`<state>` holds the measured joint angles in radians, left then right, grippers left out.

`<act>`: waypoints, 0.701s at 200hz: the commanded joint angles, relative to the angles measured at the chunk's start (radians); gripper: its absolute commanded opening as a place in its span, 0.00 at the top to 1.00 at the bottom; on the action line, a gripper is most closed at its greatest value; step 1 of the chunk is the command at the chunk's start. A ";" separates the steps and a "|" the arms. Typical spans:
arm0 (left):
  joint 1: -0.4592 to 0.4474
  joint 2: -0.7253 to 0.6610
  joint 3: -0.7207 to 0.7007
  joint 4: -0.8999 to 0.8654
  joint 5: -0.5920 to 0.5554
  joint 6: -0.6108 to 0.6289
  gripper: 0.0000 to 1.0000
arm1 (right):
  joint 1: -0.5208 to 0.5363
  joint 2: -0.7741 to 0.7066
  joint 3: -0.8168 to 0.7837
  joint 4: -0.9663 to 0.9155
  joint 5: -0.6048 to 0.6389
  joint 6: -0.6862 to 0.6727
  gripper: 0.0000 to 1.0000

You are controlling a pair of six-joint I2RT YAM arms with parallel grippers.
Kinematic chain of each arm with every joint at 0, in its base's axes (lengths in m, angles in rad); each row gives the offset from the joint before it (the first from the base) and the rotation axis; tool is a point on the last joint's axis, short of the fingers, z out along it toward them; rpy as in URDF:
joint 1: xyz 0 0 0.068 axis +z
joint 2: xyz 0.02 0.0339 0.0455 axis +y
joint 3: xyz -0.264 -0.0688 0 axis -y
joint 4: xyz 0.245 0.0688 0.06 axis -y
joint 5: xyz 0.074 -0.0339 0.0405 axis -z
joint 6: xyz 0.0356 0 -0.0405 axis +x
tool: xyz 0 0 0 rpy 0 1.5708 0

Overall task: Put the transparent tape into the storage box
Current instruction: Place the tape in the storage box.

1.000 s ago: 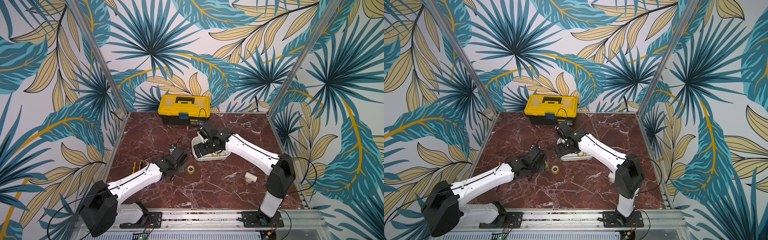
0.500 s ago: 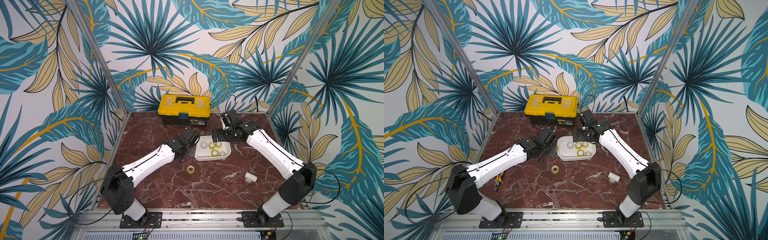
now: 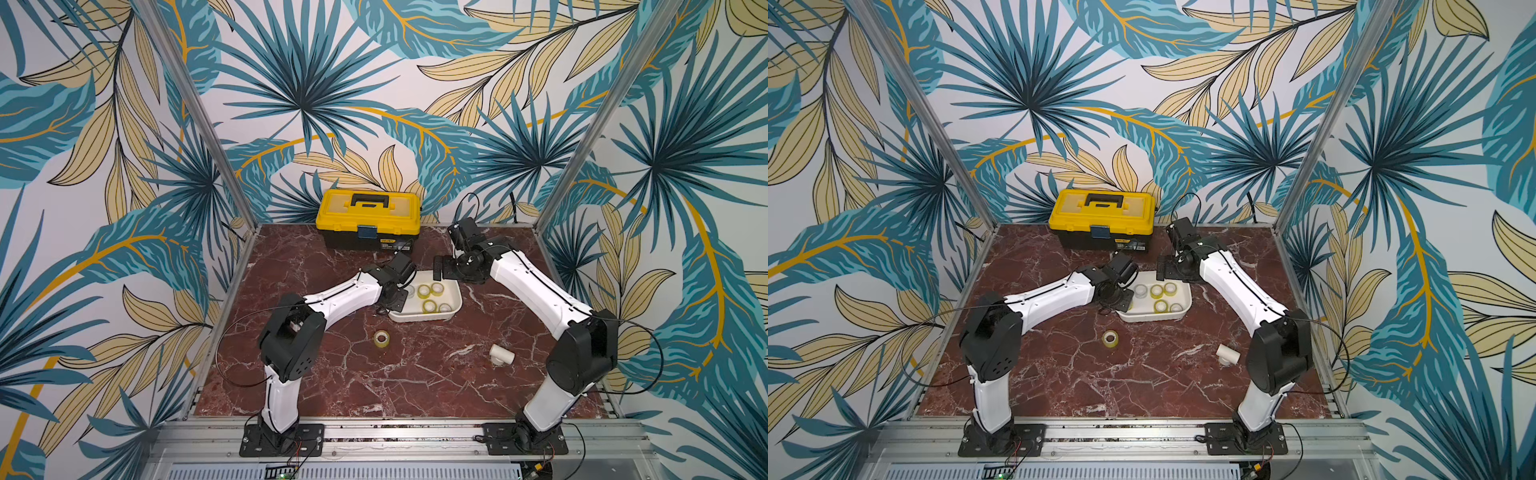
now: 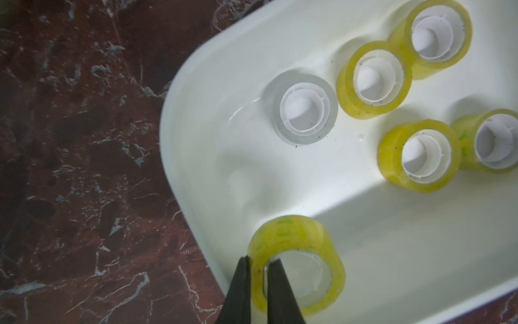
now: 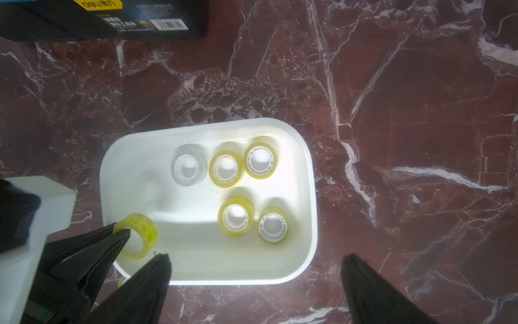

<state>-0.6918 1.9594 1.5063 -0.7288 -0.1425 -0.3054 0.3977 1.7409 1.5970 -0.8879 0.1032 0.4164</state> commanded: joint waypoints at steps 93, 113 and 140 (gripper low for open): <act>0.002 0.164 0.145 0.032 0.123 -0.006 1.00 | -0.037 0.084 0.037 -0.008 -0.049 0.010 0.00; 0.000 0.180 0.158 0.041 0.144 -0.015 1.00 | -0.038 0.090 0.038 -0.008 -0.055 0.014 0.00; -0.005 0.192 0.166 0.036 0.163 -0.017 1.00 | -0.038 0.095 0.038 -0.008 -0.060 0.016 0.00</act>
<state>-0.6918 2.1277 1.6211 -0.7021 -0.0135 -0.3119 0.3622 1.8153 1.6222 -0.8879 0.0551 0.4194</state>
